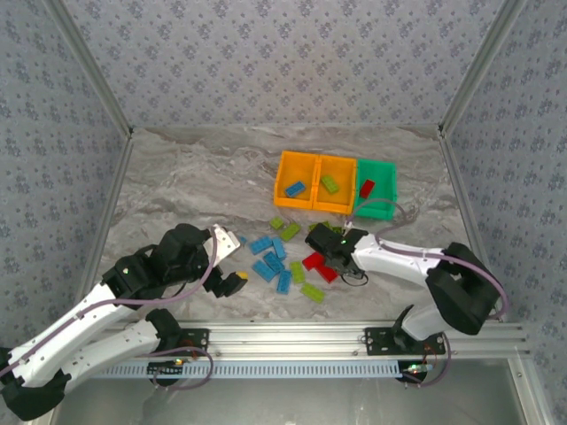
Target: Sort the legos into containers by color
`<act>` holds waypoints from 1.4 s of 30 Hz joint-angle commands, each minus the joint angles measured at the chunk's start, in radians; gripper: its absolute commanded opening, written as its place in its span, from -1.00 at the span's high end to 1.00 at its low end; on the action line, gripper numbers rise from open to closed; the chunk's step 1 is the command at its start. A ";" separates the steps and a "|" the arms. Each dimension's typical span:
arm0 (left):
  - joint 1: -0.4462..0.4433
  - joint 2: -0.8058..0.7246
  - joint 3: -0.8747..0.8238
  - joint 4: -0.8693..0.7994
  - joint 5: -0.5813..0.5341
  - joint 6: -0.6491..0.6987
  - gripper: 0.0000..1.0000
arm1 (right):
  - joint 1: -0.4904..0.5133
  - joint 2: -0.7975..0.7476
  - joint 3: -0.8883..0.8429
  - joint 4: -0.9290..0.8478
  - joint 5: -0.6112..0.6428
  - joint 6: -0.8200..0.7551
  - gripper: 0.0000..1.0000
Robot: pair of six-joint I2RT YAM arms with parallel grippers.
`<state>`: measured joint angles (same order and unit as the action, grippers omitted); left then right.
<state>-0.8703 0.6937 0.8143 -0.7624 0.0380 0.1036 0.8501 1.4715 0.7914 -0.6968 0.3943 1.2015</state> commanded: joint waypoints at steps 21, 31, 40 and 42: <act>0.008 -0.011 0.003 0.014 0.031 -0.011 -0.99 | 0.014 -0.211 -0.051 -0.087 0.260 0.101 0.50; 0.008 -0.046 -0.003 0.039 0.082 -0.001 -0.98 | -0.448 -0.353 0.019 0.392 0.023 -0.722 0.68; 0.014 -0.044 -0.003 0.036 0.053 0.002 -0.99 | -0.685 0.140 0.309 0.435 -0.179 -0.767 0.46; 0.014 -0.042 -0.005 0.038 0.047 0.001 -0.98 | -0.694 0.189 0.343 0.432 -0.199 -0.756 0.37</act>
<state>-0.8639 0.6544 0.8082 -0.7471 0.0898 0.1040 0.1703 1.6268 1.0786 -0.2607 0.2638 0.4736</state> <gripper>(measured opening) 0.993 0.334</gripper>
